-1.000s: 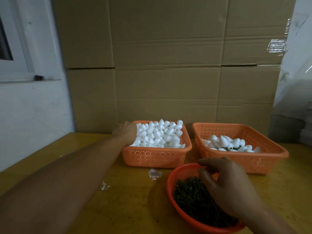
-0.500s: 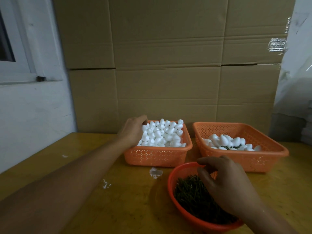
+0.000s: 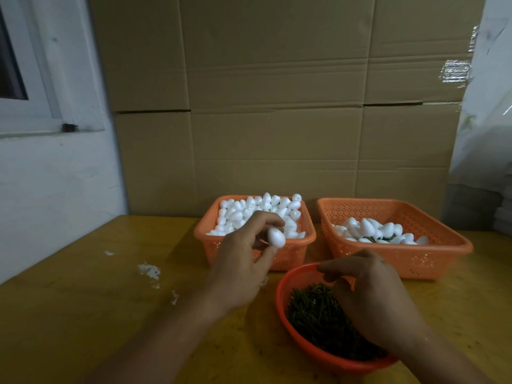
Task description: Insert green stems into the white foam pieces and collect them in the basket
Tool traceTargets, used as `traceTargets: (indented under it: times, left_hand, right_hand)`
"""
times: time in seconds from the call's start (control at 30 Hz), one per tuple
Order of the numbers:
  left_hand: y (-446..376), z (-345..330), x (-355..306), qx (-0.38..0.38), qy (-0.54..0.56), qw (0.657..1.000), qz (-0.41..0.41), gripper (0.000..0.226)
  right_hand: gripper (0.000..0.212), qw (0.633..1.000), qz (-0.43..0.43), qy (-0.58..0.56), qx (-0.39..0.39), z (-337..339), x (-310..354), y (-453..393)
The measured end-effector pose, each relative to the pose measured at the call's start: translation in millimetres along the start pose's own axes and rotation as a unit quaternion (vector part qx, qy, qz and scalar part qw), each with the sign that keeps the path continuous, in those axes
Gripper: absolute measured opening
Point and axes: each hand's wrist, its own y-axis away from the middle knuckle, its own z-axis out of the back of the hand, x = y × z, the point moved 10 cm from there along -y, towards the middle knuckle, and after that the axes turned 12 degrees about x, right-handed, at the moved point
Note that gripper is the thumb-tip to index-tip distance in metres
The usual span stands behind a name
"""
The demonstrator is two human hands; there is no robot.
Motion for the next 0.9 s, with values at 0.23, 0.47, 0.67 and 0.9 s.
traceTargets:
  times: [0.23,0.47,0.67,0.9]
  left_hand:
    - [13.9,-19.3,12.2,0.055,0.243,0.966,0.066,0.030]
    - [19.3,-35.1,16.1,0.089,0.340,0.931,0.095,0.031]
    - [20.3,-41.2,17.7,0.078,0.363,0.922,0.111,0.024]
    - [21.1,-42.0,16.9,0.065,0.437,0.889,0.119,0.020]
  right_hand:
    - [0.035,0.998,0.012,0.048,0.027,-1.0,3.4,-1.8]
    - [0.027,0.973,-0.014,0.138,0.184,-36.4,0.6,-0.2]
    - [0.040,0.951,-0.027,0.171,0.255,-53.3,-4.1,3.2]
    - [0.025,0.951,-0.044,0.156,0.264,-58.8,-6.9,1.7]
